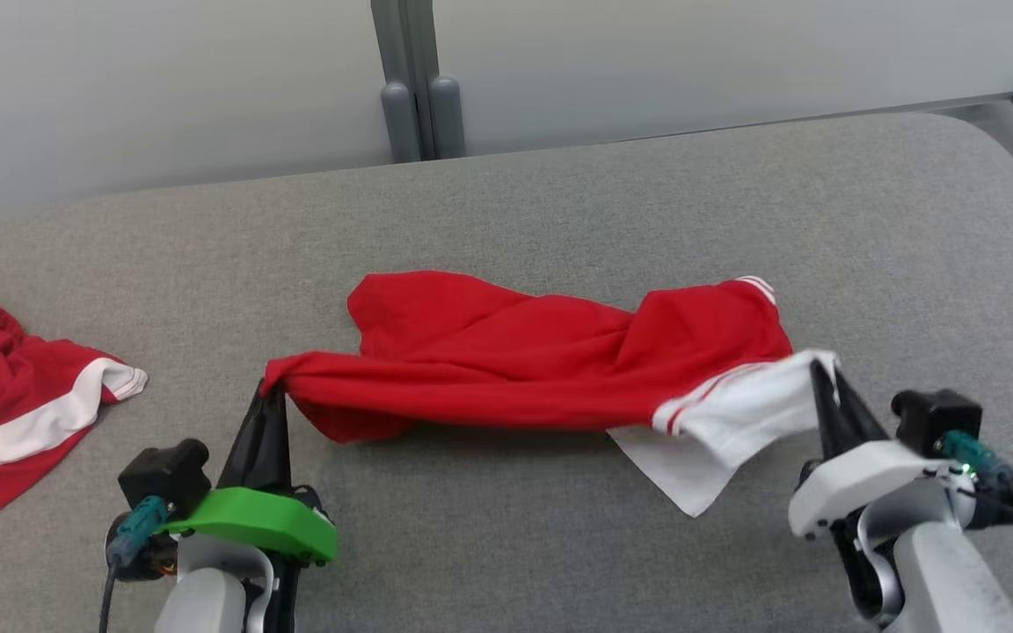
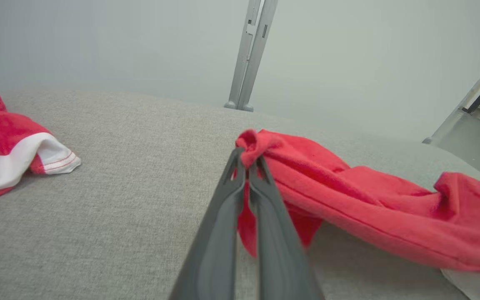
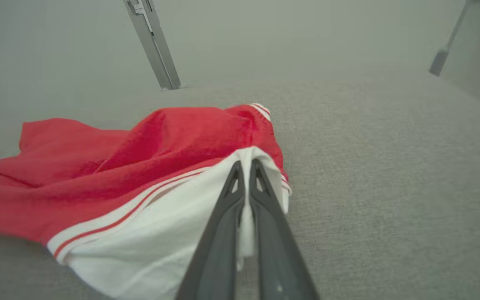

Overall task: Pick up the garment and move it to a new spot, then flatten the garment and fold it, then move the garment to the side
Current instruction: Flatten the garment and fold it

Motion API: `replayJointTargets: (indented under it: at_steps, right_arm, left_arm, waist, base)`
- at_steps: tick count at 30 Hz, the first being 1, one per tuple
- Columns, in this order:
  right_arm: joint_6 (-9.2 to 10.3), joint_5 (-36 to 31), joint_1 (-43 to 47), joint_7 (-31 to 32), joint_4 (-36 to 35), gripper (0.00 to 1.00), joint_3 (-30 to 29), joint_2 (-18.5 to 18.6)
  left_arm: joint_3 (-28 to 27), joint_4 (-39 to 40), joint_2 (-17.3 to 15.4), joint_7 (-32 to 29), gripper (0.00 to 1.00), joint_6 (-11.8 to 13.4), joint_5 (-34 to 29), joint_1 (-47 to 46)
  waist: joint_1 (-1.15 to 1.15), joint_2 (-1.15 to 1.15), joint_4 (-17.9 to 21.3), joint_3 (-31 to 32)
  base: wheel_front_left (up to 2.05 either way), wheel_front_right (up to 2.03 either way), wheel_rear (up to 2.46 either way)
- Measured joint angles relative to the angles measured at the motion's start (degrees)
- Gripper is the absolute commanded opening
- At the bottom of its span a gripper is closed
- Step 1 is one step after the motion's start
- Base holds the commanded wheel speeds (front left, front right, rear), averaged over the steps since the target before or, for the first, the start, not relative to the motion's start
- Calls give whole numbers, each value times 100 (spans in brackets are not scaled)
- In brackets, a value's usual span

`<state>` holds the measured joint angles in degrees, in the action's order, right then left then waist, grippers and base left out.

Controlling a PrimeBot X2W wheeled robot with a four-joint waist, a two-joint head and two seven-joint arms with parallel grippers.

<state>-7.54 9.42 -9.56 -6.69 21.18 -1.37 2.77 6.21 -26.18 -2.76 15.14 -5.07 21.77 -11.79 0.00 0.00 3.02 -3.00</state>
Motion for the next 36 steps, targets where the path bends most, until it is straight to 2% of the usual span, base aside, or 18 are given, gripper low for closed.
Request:
replayJointTargets:
  at_steps: [4, 7, 11, 12, 15, 18, 22, 28, 31, 34, 36]
  right_arm:
    - [0, -311, -299, 147, -1106, 0, -89, 3]
    - [0, -657, -852, 643, -1828, 0, 89, 58]
    - [1, -561, -1592, 1171, -1983, 0, 598, 519]
    - [0, -413, -2011, 1377, -1958, 0, 802, 784]
    - [0, -138, -2777, 1527, -1841, 0, 933, 1101]
    - [-1, 94, -3453, 1618, -1629, 0, 1074, 1246]
    - [0, 282, -4197, 1580, -1356, 0, 1214, 1311]
    - [-1, 824, -4983, 1462, -888, 0, 1464, 1165]
    - [-1, 850, -5283, 1426, -369, 0, 1532, 1063]
    - [-1, 688, -5599, 1176, 248, 0, 1270, 817]
    - [3, 546, -5876, 847, 642, 0, 837, 556]
  left_arm:
    - [101, 371, -1, 0, 0, -110, 364, -94]
    - [182, 467, -1, -7, 0, -179, 654, -611]
    - [370, 495, -100, -289, 0, -209, 839, -1318]
    - [424, 469, -210, -442, 0, -222, 1024, -1666]
    - [466, 472, -414, -656, 0, -223, 1319, -2206]
    - [506, 516, -591, -810, 0, -224, 1528, -2744]
    - [459, 586, -662, -882, 0, -224, 1806, -3392]
    - [375, 656, -788, -1061, 0, -213, 1903, -4194]
    - [223, 524, -881, -1044, 0, -86, 1951, -4531]
    - [105, 315, -860, -817, 0, 118, 1929, -4720]
    - [53, 174, -838, -543, 0, 223, 1781, -4888]
  waist:
    - [0, 0, 43, 78]
    - [0, 0, 127, 103]
    - [0, 0, 178, 35]
    - [0, 0, 201, -19]
    - [0, 0, 261, -105]
    - [0, 0, 331, -194]
    - [0, 0, 408, -324]
    - [0, 0, 514, -561]
    - [0, 0, 587, -748]
    - [0, 0, 653, -962]
    - [1, 0, 689, -1123]
  base:
    - [0, 0, 0]
    - [0, 0, 0]
    - [0, 0, 0]
    - [0, 0, 0]
    - [0, 0, 0]
    - [0, 0, 0]
    - [0, 0, 0]
    - [0, 0, 0]
    - [0, 0, 0]
    - [0, 0, 0]
    - [0, 0, 0]
